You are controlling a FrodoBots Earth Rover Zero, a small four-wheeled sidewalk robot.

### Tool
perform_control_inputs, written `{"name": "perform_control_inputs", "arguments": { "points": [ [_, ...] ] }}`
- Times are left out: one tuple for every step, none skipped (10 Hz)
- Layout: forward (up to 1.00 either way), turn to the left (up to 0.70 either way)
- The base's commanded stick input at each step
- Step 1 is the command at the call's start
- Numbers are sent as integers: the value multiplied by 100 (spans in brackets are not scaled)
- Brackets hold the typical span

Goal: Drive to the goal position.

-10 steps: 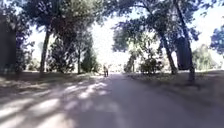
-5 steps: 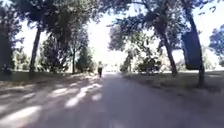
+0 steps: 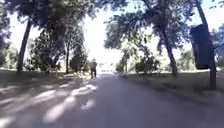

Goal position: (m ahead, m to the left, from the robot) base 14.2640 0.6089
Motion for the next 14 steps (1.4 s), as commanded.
{"name": "perform_control_inputs", "arguments": {
  "points": [
    [100, 40],
    [100, 27],
    [100, 0],
    [100, 0],
    [100, 0],
    [100, 0],
    [100, 0],
    [100, 0],
    [100, 20],
    [100, 40],
    [100, 40],
    [100, 0],
    [100, 0],
    [100, 0]
  ]
}}
